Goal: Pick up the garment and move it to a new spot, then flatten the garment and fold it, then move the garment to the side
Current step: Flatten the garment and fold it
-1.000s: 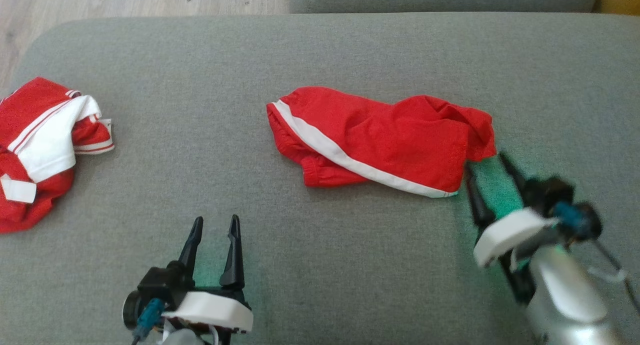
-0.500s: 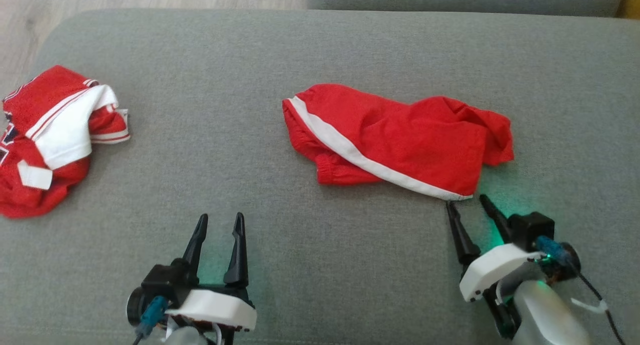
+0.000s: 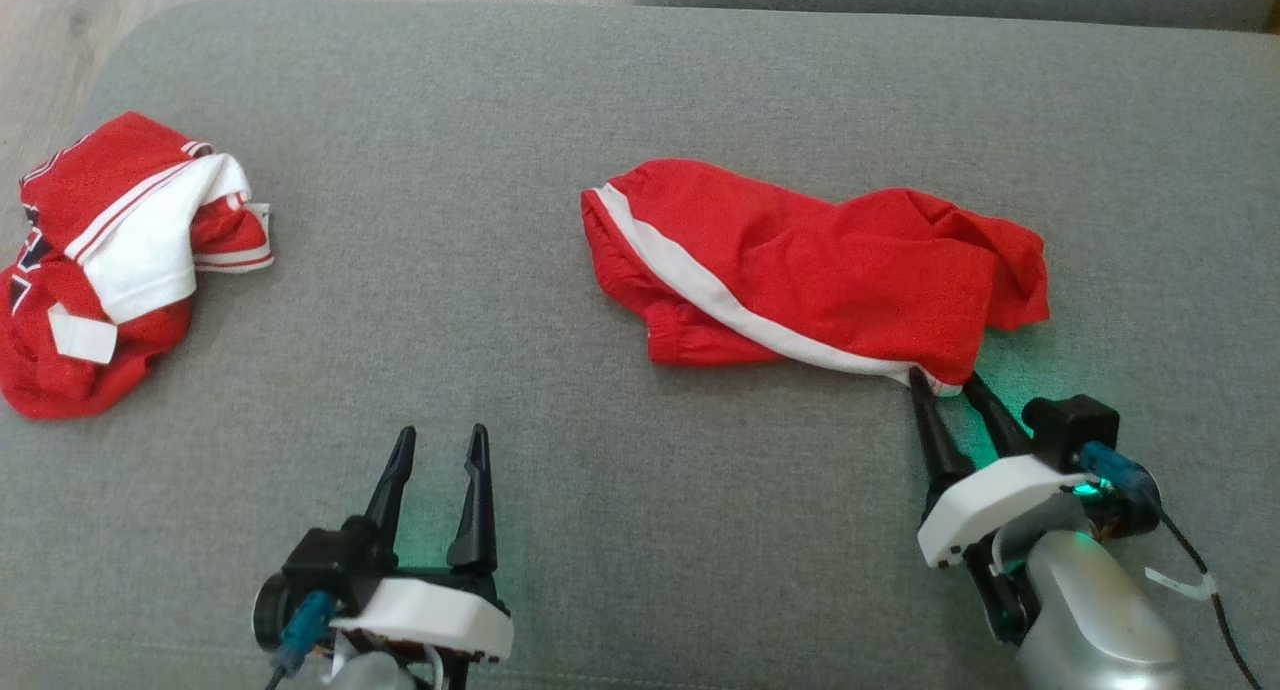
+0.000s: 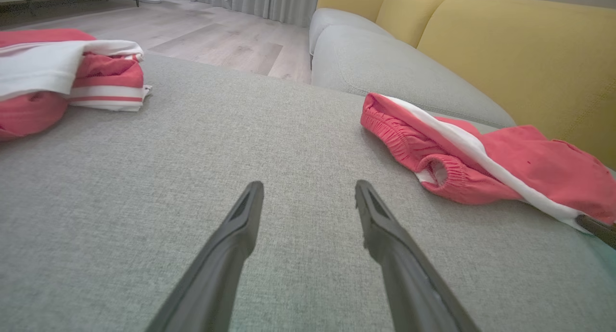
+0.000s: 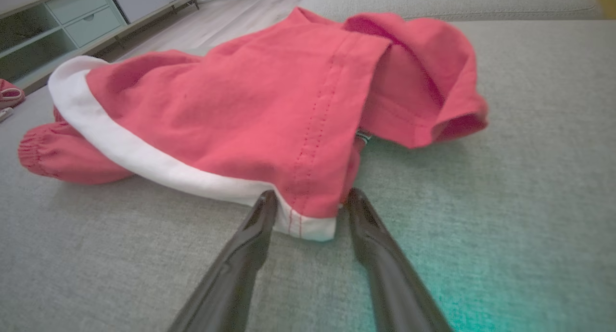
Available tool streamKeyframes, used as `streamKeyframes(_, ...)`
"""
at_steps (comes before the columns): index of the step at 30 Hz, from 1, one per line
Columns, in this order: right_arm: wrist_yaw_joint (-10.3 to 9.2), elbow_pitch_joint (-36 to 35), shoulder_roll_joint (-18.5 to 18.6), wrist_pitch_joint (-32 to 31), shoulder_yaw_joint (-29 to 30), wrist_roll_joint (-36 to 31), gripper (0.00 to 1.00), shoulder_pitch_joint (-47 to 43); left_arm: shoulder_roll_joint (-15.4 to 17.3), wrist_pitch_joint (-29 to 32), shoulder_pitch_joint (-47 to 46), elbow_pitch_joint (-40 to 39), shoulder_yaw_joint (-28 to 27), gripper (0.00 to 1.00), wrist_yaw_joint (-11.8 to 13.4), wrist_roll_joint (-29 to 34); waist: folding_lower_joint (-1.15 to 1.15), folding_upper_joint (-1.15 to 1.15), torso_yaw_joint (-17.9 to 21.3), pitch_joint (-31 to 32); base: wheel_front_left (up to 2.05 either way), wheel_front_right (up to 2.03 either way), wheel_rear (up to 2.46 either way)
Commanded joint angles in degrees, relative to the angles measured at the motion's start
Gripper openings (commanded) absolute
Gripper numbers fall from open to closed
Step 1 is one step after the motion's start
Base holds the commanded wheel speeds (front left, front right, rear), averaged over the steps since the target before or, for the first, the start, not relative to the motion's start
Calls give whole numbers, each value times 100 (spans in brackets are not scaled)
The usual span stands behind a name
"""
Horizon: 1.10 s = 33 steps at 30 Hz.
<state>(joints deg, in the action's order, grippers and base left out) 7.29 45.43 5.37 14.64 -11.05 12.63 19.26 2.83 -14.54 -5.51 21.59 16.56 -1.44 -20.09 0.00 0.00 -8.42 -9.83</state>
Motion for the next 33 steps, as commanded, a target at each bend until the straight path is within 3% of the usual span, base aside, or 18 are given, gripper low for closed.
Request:
streamKeyframes(1,20,-206,-79,36,-94,67,0,72,5,-46,-198,-195,-168,100,31,24,0,0,8,2,0,0,0)
streamKeyframes(11,20,-749,89,36,249,473,0,-452,5,-46,-2,-174,-252,100,26,11,0,0,226,331,0,0,0)
streamKeyframes(23,20,-770,830,-92,-67,1176,0,-975,5,-46,106,-165,-238,100,4,3,0,0,519,559,0,0,0)
streamKeyframes(24,20,-739,866,-110,-50,1188,21,-966,5,-46,108,-164,-239,100,6,8,0,0,523,553,0,0,0)
streamKeyframes(25,20,-694,894,-139,-18,1200,71,-955,5,-46,112,-158,-241,100,8,14,0,0,525,546,0,0,0)
streamKeyframes(26,20,-658,917,-147,24,1201,100,-936,5,-46,113,-154,-244,100,8,21,0,0,527,541,0,0,0)
streamKeyframes(33,20,-1147,882,27,702,412,100,-762,5,-46,112,-169,-292,100,54,66,0,0,582,522,0,0,0)
